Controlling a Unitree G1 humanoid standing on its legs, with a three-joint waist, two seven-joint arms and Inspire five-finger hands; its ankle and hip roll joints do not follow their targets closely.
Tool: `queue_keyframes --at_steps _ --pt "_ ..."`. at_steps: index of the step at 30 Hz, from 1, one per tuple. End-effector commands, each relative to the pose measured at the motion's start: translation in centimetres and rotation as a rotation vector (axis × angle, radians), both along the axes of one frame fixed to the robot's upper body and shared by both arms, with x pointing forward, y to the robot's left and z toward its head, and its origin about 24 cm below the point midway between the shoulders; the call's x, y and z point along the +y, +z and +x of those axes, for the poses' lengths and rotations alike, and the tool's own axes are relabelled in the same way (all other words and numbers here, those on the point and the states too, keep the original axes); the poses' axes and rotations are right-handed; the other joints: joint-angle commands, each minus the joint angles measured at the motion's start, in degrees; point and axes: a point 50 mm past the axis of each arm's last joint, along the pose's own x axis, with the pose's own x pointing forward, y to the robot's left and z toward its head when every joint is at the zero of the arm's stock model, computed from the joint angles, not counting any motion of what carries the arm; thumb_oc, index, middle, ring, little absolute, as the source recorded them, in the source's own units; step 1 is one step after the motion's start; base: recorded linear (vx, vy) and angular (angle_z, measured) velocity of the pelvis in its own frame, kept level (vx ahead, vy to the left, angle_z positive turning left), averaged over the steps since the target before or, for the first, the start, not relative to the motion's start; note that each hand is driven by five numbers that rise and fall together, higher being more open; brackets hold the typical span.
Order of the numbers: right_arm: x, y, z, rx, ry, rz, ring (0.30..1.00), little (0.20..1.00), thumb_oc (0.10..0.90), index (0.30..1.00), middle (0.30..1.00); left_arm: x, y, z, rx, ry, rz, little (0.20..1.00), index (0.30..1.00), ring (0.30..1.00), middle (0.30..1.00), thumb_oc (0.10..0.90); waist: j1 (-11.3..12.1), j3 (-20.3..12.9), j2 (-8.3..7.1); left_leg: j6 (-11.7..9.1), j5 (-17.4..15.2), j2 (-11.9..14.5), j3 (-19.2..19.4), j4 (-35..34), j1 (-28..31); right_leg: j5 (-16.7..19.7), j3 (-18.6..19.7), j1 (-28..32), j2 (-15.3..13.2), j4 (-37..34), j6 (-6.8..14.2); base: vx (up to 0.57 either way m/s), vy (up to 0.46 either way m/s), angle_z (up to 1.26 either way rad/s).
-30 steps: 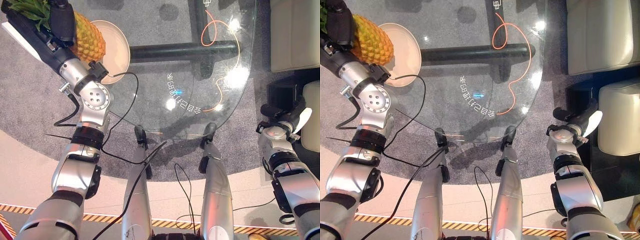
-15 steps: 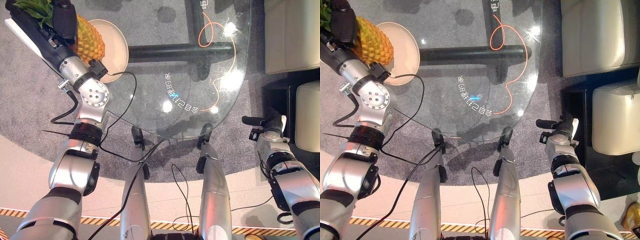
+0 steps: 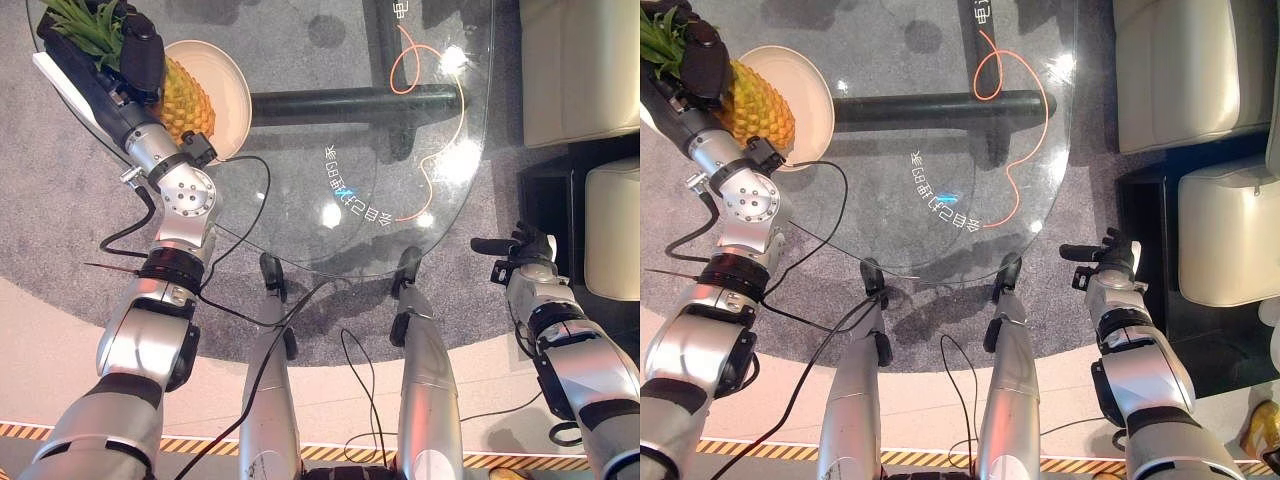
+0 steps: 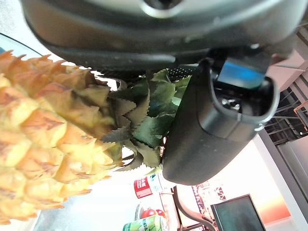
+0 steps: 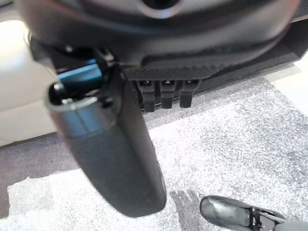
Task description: Pick up the fruit to the plate
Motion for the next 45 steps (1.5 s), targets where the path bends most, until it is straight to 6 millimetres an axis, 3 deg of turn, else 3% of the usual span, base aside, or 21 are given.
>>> queue_keyframes --at_steps 1,22,27,35,45 --pt "-1.5 0.6 -0.5 0.017 -0.048 -0.055 0.9 0.9 0.8 0.9 0.9 1.3 8.0 -2.4 -0.31 0.024 0.041 0.2 0.3 0.3 0.3 0.1 1.4 -1.6 -1.63 -2.5 -5.6 0.2 -3.1 6.8 -3.1 -1.8 -0.2 1.7 0.9 -1.3 2.0 0.0 0.0 0.0" --pt "-2.0 1.5 -0.3 -0.006 -0.048 -0.09 0.9 0.9 0.8 0.9 0.9 1.1 9.5 -2.7 -0.332 0.069 0.088 0.2 0.3 0.3 0.3 0.1 0.8 -1.6 -1.6 -2.6 -5.7 0.0 -3.2 7.3 -4.0 -2.0 0.3 0.8 1.2 -1.0 1.8 0.0 0.001 0.0" --pt "-1.9 1.6 -0.2 -0.015 -0.048 -0.094 0.9 0.9 0.8 0.9 0.9 1.0 9.6 -2.6 -0.321 0.074 0.106 0.354 0.432 0.432 0.432 0.254 0.8 -1.6 -1.8 -2.6 -5.8 0.0 -3.3 7.5 -4.4 -1.8 0.3 0.4 1.3 -1.0 1.8 0.0 0.0 0.0" --pt "-1.9 1.8 -0.2 -0.024 -0.046 -0.099 0.9 0.9 0.8 0.9 0.9 1.2 9.3 -2.5 -0.308 0.073 0.108 0.343 0.422 0.422 0.422 0.243 0.8 -1.6 -1.83 -2.6 -5.7 -0.1 -3.5 7.5 -4.6 -1.7 0.3 0.2 1.2 -1.1 1.8 0.0 0.0 0.0" --pt "-1.8 2.1 -0.1 -0.038 -0.052 -0.104 0.9 0.9 0.8 0.9 0.9 1.3 8.9 -2.3 -0.291 0.075 0.109 0.4 0.472 0.472 0.472 0.3 0.8 -1.6 -1.89 -2.6 -5.7 0.0 -3.4 7.6 -4.9 -1.6 0.2 0.0 1.2 -1.2 1.8 0.0 0.0 0.0"
